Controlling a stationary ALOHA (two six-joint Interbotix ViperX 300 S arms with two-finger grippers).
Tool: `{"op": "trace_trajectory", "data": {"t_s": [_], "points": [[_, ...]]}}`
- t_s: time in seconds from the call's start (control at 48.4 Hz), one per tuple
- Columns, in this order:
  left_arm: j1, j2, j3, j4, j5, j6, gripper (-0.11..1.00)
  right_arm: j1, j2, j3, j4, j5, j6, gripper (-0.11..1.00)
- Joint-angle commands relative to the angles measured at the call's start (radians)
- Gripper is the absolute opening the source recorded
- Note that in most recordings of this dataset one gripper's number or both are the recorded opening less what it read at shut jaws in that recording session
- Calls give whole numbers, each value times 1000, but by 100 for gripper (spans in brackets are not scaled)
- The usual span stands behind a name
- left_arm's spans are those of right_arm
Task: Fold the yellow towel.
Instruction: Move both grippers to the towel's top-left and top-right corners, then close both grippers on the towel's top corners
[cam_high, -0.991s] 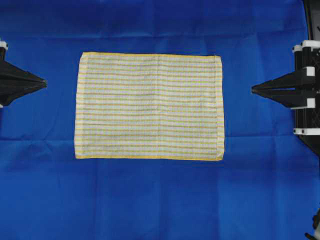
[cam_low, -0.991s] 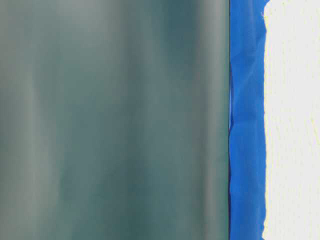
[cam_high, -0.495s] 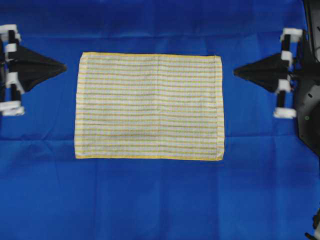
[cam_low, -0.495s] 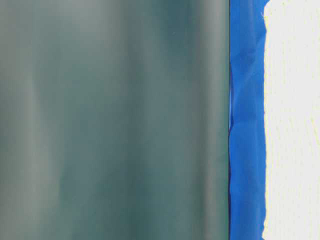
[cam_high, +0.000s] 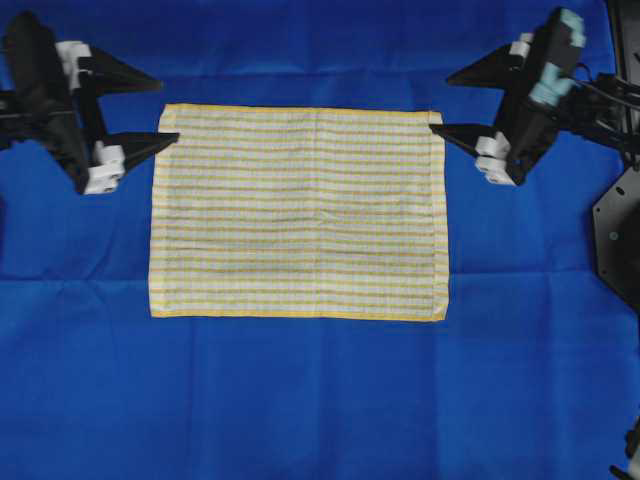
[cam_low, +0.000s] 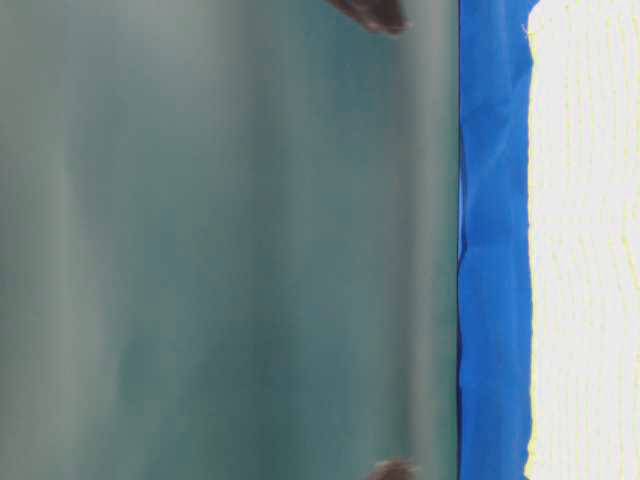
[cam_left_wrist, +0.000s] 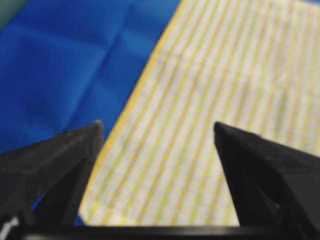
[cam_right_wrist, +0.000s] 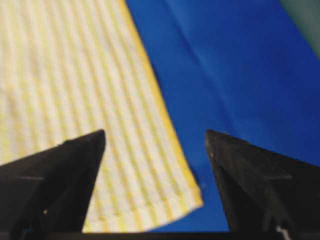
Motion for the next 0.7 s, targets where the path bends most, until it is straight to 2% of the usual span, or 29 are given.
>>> {"op": "trace_trajectory", "data": {"t_s": [0.0, 0.103, 0.248, 0.557, 0.64, 0.681], "points": [[32, 67, -23, -3, -38, 0, 86, -35, 78, -31, 2, -18, -2, 74], [63, 161, -31, -3, -83, 0, 81, -51, 161, -46, 0, -37, -3, 69], [81, 264, -52, -3, -104, 2, 81, -61, 262, -74, 0, -60, -2, 70], [118, 394, -66, -6, -138, 0, 78, -103, 407, -81, 0, -107, -2, 68], [130, 422, -71, -9, -149, 0, 74, -106, 420, -80, 2, -118, -2, 65], [133, 433, -74, -9, -147, 0, 69, -106, 426, -81, 2, -123, -3, 63]]}}
